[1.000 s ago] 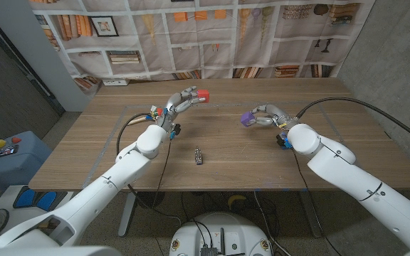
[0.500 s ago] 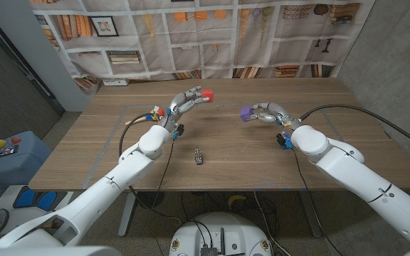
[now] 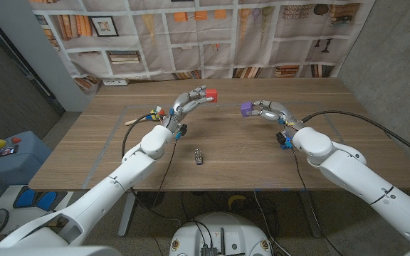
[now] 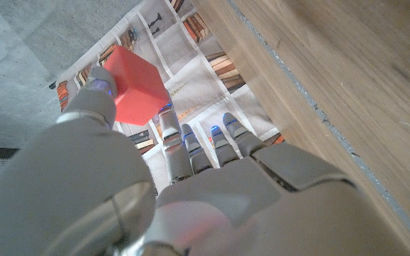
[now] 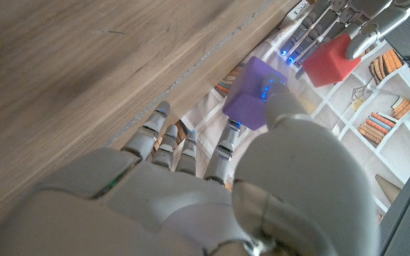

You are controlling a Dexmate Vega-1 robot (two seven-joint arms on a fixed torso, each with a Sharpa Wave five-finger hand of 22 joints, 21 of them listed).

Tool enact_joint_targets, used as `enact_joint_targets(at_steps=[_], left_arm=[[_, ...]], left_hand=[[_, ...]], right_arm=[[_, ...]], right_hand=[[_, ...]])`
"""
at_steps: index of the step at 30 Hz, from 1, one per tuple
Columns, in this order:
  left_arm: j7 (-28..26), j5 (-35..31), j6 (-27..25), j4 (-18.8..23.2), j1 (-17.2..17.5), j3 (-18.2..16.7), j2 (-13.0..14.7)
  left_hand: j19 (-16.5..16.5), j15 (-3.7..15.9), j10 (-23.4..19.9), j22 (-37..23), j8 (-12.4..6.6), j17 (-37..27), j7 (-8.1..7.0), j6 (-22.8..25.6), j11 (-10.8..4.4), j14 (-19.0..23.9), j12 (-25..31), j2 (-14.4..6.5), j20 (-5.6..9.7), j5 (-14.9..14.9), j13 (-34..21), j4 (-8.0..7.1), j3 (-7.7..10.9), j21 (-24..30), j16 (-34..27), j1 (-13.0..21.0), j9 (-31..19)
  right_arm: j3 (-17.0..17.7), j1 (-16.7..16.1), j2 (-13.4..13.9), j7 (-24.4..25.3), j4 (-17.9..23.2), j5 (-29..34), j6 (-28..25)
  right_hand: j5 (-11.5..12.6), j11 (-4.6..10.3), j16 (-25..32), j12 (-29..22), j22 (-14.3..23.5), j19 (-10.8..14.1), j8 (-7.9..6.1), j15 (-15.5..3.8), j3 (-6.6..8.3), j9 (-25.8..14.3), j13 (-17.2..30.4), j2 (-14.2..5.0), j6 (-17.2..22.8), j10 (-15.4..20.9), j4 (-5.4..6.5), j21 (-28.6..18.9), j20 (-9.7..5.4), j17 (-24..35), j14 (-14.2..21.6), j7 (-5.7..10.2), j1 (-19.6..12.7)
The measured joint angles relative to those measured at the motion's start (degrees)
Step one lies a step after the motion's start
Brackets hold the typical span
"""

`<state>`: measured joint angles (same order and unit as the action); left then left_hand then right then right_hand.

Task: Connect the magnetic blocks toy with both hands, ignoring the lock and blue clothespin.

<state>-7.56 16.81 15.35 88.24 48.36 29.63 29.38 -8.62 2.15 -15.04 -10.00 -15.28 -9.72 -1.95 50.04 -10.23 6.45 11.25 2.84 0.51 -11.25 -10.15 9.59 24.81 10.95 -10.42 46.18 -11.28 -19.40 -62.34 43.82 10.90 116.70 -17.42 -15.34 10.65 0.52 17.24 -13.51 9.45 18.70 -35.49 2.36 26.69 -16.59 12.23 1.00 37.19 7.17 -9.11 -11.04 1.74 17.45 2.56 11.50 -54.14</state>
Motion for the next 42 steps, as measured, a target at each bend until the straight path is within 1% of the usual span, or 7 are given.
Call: enact_joint_targets(at_steps=[8,13,22,24,32,34,42], left_arm=[[1.5,0.73,0.92,-0.8,-0.49,0.24,-0.29],[2.64,1.19,1.46,-1.5,-1.03,0.54,-0.59],[4.17,1.68,2.05,-2.53,-1.99,1.1,-1.2],[4.5,1.77,2.17,-2.8,-2.22,1.22,-1.37],[5.44,2.07,2.39,-3.47,-2.82,1.63,-1.79],[5.72,2.12,2.48,-3.65,-2.96,1.73,-1.88],[6.41,2.36,2.63,-4.14,-3.38,2.08,-2.2]], left_hand=[[0.0,0.0,0.0,0.0,-0.07,0.0,0.0,0.0,0.0,0.0,0.0,-0.01,0.0,0.0,0.0,0.07,-0.08,0.0,0.0,-0.01,-0.32],[0.0,0.0,0.0,0.0,-0.07,0.0,0.0,0.0,0.0,0.0,0.0,-0.01,0.0,0.0,0.0,0.07,-0.09,0.0,0.0,-0.01,-0.34],[0.0,0.0,0.0,0.01,-0.06,0.0,0.0,0.0,0.0,0.0,0.0,-0.25,0.0,0.0,0.0,0.14,-0.18,0.0,0.0,-0.24,-0.33],[0.0,0.0,0.0,0.01,-0.06,0.0,0.0,0.0,0.0,0.0,0.0,-0.29,0.01,0.0,0.0,0.14,-0.19,0.0,0.0,-0.29,-0.33],[0.0,0.0,0.0,0.01,0.05,0.0,0.0,0.0,0.0,0.0,0.0,-0.32,0.0,0.01,0.0,0.08,-0.55,0.0,0.0,-0.32,-0.3],[0.0,0.0,0.0,0.01,0.06,0.0,0.01,0.01,0.0,0.0,0.0,-0.32,0.01,0.01,0.0,0.08,-0.55,0.0,0.0,-0.32,-0.29],[-0.2,0.0,0.0,0.01,0.3,0.0,0.03,0.03,0.0,0.0,0.0,-0.4,-0.2,0.02,0.0,0.08,-0.56,0.0,0.0,-0.41,-0.29]], right_arm=[[0.18,-0.09,-0.48,0.04,-1.96,-3.65,4.47],[0.65,-0.35,-1.68,-0.85,-3.98,-7.22,8.79],[0.59,-0.16,-2.91,-2.19,-6.29,-11.06,13.28],[0.44,-0.02,-3.03,-2.42,-6.55,-11.51,13.71],[-0.62,1.03,-3.55,-3.46,-7.93,-13.68,15.01],[-0.8,1.22,-3.6,-3.63,-8.12,-13.97,15.13],[-1.84,2.36,-3.92,-4.42,-9.31,-15.27,15.59]], right_hand=[[0.21,0.0,0.0,0.0,0.0,0.0,0.0,0.0,-0.06,0.12,0.0,0.0,0.0,0.0,-0.06,0.0,0.0,0.27,0.0,0.0,0.0],[0.21,-0.21,0.0,0.0,0.0,-0.21,0.0,0.0,-0.31,0.17,0.01,0.0,0.0,0.2,0.17,0.0,-0.22,0.27,0.0,0.0,0.0],[0.21,-0.25,0.0,0.0,0.0,-0.21,0.0,0.0,-0.55,0.52,0.01,0.0,0.0,0.24,-0.07,0.0,-0.21,0.26,0.0,0.0,0.0],[0.21,-0.52,0.0,0.0,0.0,-0.21,0.0,0.0,-0.78,0.52,0.02,0.0,0.0,0.52,0.17,0.0,-0.21,0.36,0.0,0.0,0.0],[0.21,-0.52,0.0,0.0,0.0,-0.21,0.0,0.0,-1.0,0.53,0.02,0.0,0.0,0.51,-0.06,0.0,-0.21,0.53,0.0,0.0,-0.01],[0.2,-0.52,0.0,0.0,0.0,-0.21,0.0,0.0,-1.12,0.68,0.02,-0.45,0.0,0.51,0.03,0.0,-0.21,0.53,0.0,0.0,-0.45],[0.21,-0.52,0.0,0.0,0.0,-0.2,0.0,0.0,-1.32,0.86,0.03,-0.45,0.0,0.51,0.09,0.0,-0.21,0.52,0.0,0.0,-0.45]])
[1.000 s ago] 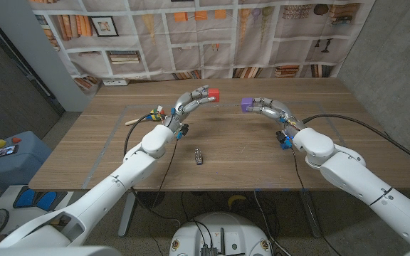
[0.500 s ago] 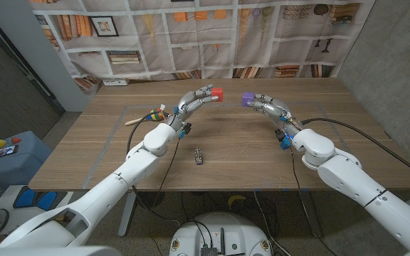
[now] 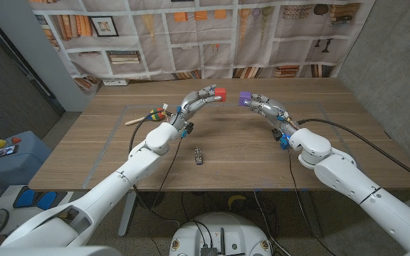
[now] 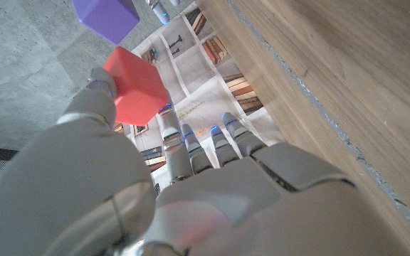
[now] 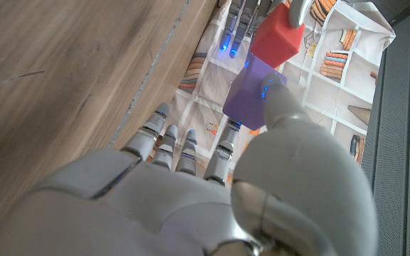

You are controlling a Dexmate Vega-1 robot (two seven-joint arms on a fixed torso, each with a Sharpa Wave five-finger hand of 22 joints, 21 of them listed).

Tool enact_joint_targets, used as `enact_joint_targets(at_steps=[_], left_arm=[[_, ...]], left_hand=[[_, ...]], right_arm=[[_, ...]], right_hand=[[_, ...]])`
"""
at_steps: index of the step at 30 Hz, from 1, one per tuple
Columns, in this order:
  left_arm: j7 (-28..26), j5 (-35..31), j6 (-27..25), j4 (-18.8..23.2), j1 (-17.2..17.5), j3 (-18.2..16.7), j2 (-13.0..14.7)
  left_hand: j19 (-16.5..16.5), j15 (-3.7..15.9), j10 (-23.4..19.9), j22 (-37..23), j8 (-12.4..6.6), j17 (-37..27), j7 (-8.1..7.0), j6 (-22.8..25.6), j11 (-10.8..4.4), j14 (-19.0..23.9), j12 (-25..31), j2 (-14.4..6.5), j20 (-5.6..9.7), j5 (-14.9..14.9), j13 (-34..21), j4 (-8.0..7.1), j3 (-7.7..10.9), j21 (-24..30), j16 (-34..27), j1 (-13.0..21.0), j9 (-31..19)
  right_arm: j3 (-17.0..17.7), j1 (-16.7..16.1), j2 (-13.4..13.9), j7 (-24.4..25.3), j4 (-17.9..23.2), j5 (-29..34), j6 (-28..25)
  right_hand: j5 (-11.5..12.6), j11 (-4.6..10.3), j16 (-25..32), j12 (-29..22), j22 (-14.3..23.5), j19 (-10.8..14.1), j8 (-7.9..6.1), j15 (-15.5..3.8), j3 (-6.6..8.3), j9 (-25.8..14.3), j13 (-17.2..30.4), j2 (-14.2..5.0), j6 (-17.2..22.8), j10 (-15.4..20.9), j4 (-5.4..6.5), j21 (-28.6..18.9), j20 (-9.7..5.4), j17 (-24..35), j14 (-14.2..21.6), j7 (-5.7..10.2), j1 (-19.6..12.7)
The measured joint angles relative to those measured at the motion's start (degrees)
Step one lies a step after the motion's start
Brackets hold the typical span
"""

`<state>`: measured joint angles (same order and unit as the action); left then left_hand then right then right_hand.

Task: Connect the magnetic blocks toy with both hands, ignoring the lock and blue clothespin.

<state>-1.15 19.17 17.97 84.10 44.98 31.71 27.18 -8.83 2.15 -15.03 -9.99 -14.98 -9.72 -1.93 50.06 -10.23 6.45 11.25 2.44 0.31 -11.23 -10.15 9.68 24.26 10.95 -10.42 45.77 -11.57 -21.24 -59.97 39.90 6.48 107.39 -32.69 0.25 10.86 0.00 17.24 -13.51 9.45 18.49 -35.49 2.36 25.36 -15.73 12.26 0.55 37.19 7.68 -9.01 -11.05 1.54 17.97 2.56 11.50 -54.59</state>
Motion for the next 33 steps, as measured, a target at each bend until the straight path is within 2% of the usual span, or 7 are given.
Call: enact_joint_targets(at_steps=[13,33], left_arm=[[0.75,0.14,0.08,-0.36,-0.43,0.41,-0.28],[1.49,0.19,0.37,-0.91,-0.76,0.94,-0.82]], left_hand=[[0.0,0.0,0.22,0.0,0.62,0.0,-0.01,-0.01,0.22,0.0,0.0,-0.05,0.0,0.16,0.0,0.01,-0.01,0.0,0.0,-0.05,-0.04],[0.0,0.0,0.22,0.0,0.61,0.0,-0.02,-0.02,0.21,0.0,0.0,-0.05,0.0,-0.03,0.0,0.08,-0.23,0.0,0.0,-0.04,-0.02]], right_arm=[[-1.03,1.13,-0.55,-0.54,-1.19,-0.91,0.66],[-2.05,1.94,-1.28,-0.96,-1.6,-1.94,1.09]], right_hand=[[0.44,-0.31,0.0,0.01,0.0,0.0,0.0,0.42,-0.32,0.13,0.0,0.01,0.0,0.31,0.15,0.0,0.0,0.27,-0.41,0.0,0.01],[0.43,-0.62,0.0,0.48,0.0,0.0,0.0,0.41,-0.71,0.47,0.01,0.02,0.0,0.61,-0.25,0.0,0.0,0.26,-0.41,0.0,0.02]])
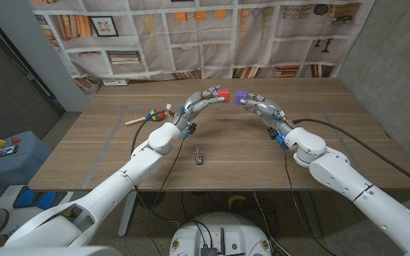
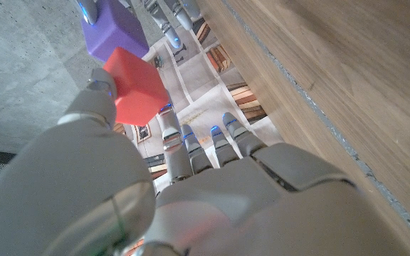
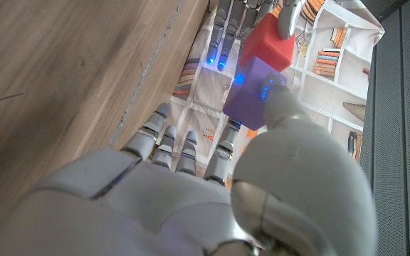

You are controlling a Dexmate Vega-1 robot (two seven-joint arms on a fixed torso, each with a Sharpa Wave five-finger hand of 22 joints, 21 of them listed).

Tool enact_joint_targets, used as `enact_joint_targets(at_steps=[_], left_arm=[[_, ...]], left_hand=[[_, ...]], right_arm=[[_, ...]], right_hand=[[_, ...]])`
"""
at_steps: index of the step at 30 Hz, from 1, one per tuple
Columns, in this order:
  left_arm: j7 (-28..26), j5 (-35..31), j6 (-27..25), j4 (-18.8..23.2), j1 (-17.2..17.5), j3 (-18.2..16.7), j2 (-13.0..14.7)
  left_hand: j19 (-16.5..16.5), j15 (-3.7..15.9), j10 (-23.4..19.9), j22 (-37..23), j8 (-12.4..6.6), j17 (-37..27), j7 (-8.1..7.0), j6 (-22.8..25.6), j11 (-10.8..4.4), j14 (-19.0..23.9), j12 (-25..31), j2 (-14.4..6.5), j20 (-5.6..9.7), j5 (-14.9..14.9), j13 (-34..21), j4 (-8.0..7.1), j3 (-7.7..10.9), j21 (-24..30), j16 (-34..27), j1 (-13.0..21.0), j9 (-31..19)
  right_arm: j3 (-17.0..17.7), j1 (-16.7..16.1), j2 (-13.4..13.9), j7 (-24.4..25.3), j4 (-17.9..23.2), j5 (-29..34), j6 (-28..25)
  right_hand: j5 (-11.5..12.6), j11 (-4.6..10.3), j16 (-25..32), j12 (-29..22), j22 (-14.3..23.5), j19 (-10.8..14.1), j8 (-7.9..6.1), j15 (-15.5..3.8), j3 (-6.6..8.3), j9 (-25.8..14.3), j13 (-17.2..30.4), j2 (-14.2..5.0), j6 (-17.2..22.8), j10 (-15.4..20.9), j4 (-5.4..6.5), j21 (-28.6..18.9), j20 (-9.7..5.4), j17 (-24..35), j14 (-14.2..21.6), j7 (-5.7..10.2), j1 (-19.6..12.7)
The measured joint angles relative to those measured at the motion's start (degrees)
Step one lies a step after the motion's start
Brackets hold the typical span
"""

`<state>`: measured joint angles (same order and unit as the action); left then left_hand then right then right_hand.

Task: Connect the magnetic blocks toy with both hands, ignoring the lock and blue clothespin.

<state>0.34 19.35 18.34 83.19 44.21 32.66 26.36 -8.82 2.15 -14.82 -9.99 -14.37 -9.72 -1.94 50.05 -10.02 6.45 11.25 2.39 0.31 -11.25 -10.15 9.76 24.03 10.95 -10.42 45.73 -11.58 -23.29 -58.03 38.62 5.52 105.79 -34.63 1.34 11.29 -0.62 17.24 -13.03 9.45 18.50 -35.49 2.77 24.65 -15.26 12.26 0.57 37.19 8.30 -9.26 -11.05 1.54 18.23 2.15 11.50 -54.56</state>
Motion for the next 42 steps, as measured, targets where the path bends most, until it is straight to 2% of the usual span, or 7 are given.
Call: enact_joint_targets(at_steps=[7,30,33,34,39,42], left_arm=[[0.42,0.05,0.34,-0.66,-0.37,0.29,-0.35],[1.56,0.22,0.63,-1.29,-0.94,0.74,-0.6],[1.99,0.37,0.64,-1.39,-1.04,0.81,-0.58],[2.12,0.4,0.65,-1.4,-1.05,0.82,-0.58],[2.95,0.73,0.65,-1.54,-1.3,0.92,-0.45],[3.5,0.95,0.66,-1.7,-1.45,0.97,-0.32]], left_hand=[[0.0,0.0,0.0,0.0,0.0,0.0,0.0,0.0,0.0,0.0,0.0,0.0,0.0,0.0,0.0,-0.08,-0.23,0.0,0.0,0.0,0.02],[0.0,0.0,0.01,0.0,0.24,0.0,-0.01,-0.01,0.01,0.0,-0.24,0.17,0.0,0.01,0.0,-0.07,-0.25,0.0,0.0,0.17,-0.03],[0.0,0.0,0.41,0.0,0.89,0.0,-0.68,-0.68,0.41,0.0,-0.24,0.01,0.0,0.01,-0.12,-0.17,-0.49,0.0,0.0,0.34,-0.03],[0.0,0.0,0.42,0.0,1.14,0.0,-1.04,-1.04,0.41,0.0,-0.45,-0.82,0.0,0.04,-0.14,-0.17,-0.63,0.0,0.0,1.29,-0.03],[0.21,-0.08,1.75,0.0,2.2,0.0,-2.23,-2.24,0.62,-0.71,-0.67,-0.87,-0.21,0.08,-0.14,-0.35,-0.81,0.0,0.23,1.3,-0.03],[0.75,-0.42,2.89,0.0,3.14,0.0,-3.74,-3.74,1.24,-1.69,-0.67,-1.53,-0.48,0.18,-0.14,-0.56,-1.03,0.0,0.27,1.62,-0.03]], right_arm=[[-0.41,0.32,-0.4,-0.37,-0.31,-0.17,0.47],[-1.14,1.16,-1.0,-1.5,-1.12,-0.47,1.39],[-1.16,1.2,-1.06,-1.6,-1.22,-0.6,1.45],[-1.17,1.21,-1.08,-1.61,-1.25,-0.61,1.46],[-1.18,1.26,-1.19,-1.79,-1.46,-0.74,1.61],[-1.19,1.27,-1.29,-1.9,-1.58,-0.88,1.76]], right_hand=[[0.0,0.0,0.0,0.0,0.0,0.0,0.0,0.0,-0.24,0.12,0.0,0.0,0.0,0.0,0.24,0.0,0.0,0.22,0.0,0.0,0.0],[0.45,0.0,0.0,0.0,0.0,0.0,0.0,-0.22,-0.47,0.52,0.0,0.0,0.0,-0.01,0.0,0.0,0.0,0.26,0.22,0.0,0.0],[0.45,0.0,0.0,0.0,0.0,0.0,0.0,-0.22,-0.48,0.52,0.0,-0.01,0.0,-0.01,0.0,0.0,0.0,0.26,0.22,0.0,-0.01],[0.45,0.0,0.0,0.0,0.0,0.0,0.0,-0.22,-0.48,0.52,0.0,-0.01,0.0,-0.01,-0.01,0.0,0.0,0.26,0.22,0.0,-0.01],[0.45,-0.09,0.0,0.0,0.0,0.0,0.0,0.0,-0.94,0.69,0.0,-0.26,0.0,0.52,0.01,0.0,0.0,0.36,0.42,0.0,-0.25],[0.45,0.01,0.4,0.0,0.0,0.0,0.0,-0.01,-0.94,0.81,0.0,-0.26,0.0,0.63,0.01,0.0,0.0,0.53,0.42,0.0,-0.26]])
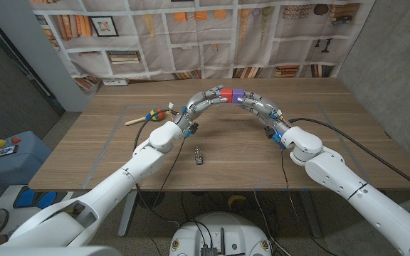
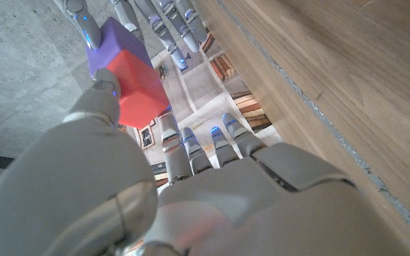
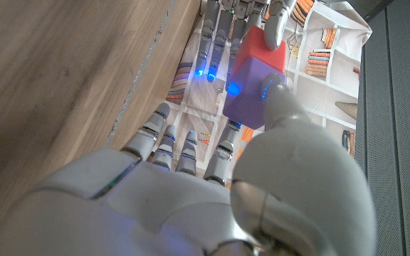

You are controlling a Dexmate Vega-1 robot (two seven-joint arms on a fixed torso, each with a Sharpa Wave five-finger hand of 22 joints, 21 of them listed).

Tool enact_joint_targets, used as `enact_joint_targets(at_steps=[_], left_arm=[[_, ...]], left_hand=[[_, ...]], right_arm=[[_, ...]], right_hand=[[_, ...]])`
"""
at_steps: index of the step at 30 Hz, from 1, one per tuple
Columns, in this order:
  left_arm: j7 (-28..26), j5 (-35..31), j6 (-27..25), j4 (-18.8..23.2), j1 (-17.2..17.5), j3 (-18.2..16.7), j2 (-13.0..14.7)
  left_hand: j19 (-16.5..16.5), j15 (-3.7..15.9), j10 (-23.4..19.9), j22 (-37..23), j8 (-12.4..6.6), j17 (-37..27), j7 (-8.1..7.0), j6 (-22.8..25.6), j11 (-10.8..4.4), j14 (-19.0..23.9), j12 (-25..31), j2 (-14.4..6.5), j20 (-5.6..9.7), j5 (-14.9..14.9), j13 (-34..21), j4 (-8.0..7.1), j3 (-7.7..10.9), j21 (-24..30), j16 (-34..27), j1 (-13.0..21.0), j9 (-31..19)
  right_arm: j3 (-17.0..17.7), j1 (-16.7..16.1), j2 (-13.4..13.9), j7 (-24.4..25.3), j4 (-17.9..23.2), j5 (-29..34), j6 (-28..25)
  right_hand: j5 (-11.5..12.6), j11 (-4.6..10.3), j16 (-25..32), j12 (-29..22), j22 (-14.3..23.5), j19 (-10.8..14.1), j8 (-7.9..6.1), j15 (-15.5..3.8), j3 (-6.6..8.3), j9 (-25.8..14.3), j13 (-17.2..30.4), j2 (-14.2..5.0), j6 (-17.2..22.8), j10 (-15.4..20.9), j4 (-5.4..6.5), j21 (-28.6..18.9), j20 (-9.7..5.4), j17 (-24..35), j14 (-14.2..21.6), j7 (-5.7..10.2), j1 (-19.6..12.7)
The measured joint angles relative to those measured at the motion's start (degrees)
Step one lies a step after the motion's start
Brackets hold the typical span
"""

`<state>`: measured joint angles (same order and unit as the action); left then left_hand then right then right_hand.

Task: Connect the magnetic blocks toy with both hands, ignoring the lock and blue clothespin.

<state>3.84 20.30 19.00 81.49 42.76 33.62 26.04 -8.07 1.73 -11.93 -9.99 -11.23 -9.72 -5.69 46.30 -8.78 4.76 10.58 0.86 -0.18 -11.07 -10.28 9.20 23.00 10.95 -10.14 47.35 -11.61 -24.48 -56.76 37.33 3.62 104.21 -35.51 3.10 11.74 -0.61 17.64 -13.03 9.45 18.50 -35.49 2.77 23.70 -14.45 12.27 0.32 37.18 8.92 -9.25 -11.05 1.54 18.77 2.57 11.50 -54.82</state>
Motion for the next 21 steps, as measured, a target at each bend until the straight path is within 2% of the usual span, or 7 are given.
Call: enact_joint_targets(at_steps=[5,10,15,21], left_arm=[[0.85,0.4,0.14,-0.06,-0.06,0.01,0.05],[1.55,0.82,0.19,-0.36,-0.28,0.07,0.16],[2.4,1.26,0.44,-0.7,-0.46,0.13,0.16],[3.28,1.76,0.64,-1.0,-0.61,0.14,0.17]], left_hand=[[0.18,-0.21,0.51,0.0,0.43,0.0,-0.8,-0.8,0.09,-0.39,0.0,-0.44,0.18,0.0,0.0,0.17,-0.3,0.0,0.0,-0.44,0.0],[0.49,-0.39,1.51,0.0,0.87,0.0,-1.65,-1.97,0.89,-1.19,0.0,-0.59,-0.13,0.0,0.01,0.0,-0.48,0.0,0.0,-0.59,0.0],[1.1,-0.61,2.23,0.0,1.08,0.0,-0.67,-4.39,1.6,-2.01,0.0,-1.24,-0.13,0.0,0.01,0.0,-0.95,0.0,0.0,-1.31,-0.11],[1.1,-1.12,2.65,0.0,1.31,0.0,-0.35,-6.09,2.03,-2.52,0.0,-0.48,-0.13,-0.01,0.01,-0.24,-1.16,0.0,0.0,-2.34,-0.1]], right_arm=[[-0.02,0.02,-0.18,-0.06,-0.21,-0.07,0.11],[-0.03,0.0,-0.29,-0.2,-0.32,-0.29,0.49],[-0.03,-0.17,-0.41,-0.19,-0.37,-0.32,0.76],[-0.03,-0.43,-0.51,-0.07,-0.4,-0.34,1.01]], right_hand=[[0.0,0.0,0.03,0.0,0.0,0.0,0.0,0.0,0.0,0.0,0.0,-0.15,0.0,0.0,0.0,0.0,0.0,0.0,0.0,0.0,-0.15],[-0.01,0.0,0.03,0.0,0.0,0.42,0.0,0.0,0.0,-0.01,0.0,-0.15,0.0,-0.01,0.0,0.0,0.42,-0.01,0.0,0.0,-0.15],[-0.02,0.0,0.03,0.0,0.0,0.42,0.0,0.0,0.0,-0.01,0.0,-0.15,0.0,-0.01,0.0,0.0,0.41,-0.01,0.0,0.0,-0.15],[-0.04,0.0,0.03,0.0,0.0,0.42,0.0,0.0,0.0,0.03,0.0,-0.3,0.0,-0.01,-0.01,0.0,0.41,-0.01,0.0,0.0,-0.29]])
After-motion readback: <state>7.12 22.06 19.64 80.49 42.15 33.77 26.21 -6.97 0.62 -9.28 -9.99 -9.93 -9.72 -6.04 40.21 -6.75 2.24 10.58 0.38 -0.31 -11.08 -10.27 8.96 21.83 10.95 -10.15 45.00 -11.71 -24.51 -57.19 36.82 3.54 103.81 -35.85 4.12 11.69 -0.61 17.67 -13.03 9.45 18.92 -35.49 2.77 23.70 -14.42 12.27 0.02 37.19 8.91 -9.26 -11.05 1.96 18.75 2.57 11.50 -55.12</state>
